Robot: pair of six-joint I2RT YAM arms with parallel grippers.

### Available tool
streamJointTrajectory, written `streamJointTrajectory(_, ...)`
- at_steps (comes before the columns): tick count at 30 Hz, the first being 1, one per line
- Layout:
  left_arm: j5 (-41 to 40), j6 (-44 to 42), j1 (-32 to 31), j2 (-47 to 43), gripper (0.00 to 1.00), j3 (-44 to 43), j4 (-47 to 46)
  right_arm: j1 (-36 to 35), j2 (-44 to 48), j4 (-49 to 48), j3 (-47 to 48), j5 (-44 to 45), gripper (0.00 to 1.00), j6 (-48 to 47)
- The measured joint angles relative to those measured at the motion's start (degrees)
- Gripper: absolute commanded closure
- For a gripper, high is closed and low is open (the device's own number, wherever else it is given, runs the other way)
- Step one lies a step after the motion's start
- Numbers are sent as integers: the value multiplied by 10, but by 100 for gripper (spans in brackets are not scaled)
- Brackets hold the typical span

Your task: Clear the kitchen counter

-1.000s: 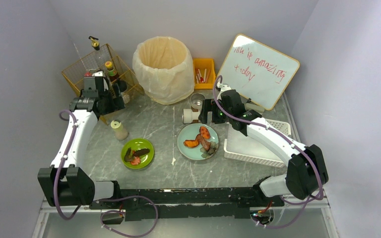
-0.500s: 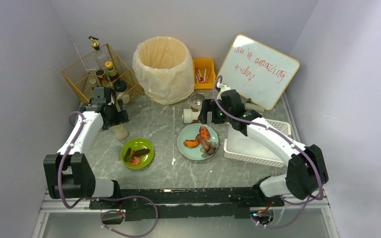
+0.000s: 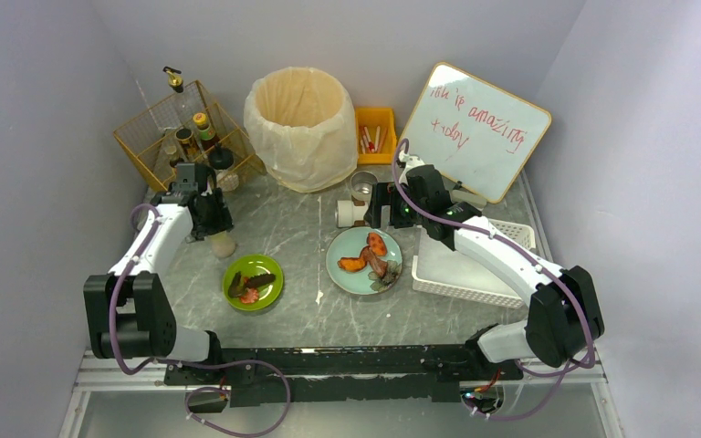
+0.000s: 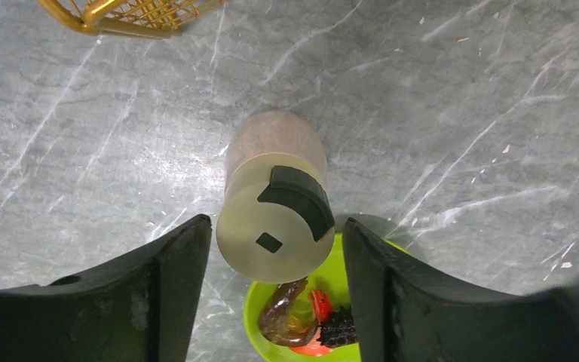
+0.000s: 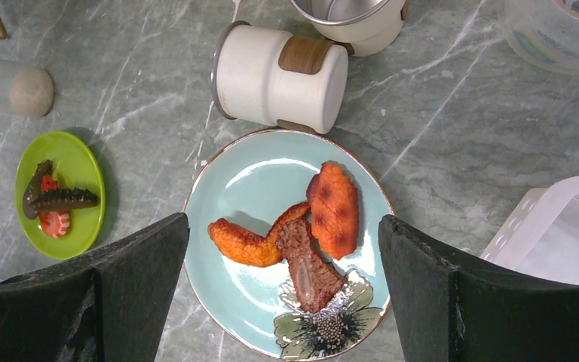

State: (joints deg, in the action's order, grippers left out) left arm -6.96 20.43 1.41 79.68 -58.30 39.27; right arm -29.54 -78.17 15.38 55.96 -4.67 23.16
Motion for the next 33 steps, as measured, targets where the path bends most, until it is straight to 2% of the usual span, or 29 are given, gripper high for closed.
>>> streamJointTrajectory(5, -4, -2, 0, 1, 45, 0, 0, 0, -2, 0, 0, -3, 0, 0)
streamJointTrajectory(11, -6, -4, 0, 1, 63, -1, 0, 0, -3, 0, 0, -4, 0, 0)
streamJointTrajectory(13, -8, -4, 0, 1, 73, -3, 3, 0, -3, 0, 0, -4, 0, 0)
streamJointTrajectory(15, -9, -4, 0, 1, 89, -12, 11, 0, -4, 0, 0, -4, 0, 0)
streamJointTrajectory(16, -9, -5, 0, 0, 94, -18, 14, 0, -4, 0, 0, -4, 0, 0)
streamJointTrajectory(27, -1, -12, 0, -46, 95, -138, 31, 0, -4, 0, 0, -4, 0, 0)
streamJointTrajectory(33, -10, -18, 0, -31, 95, -214, 35, 0, -4, 0, 0, -4, 0, 0)
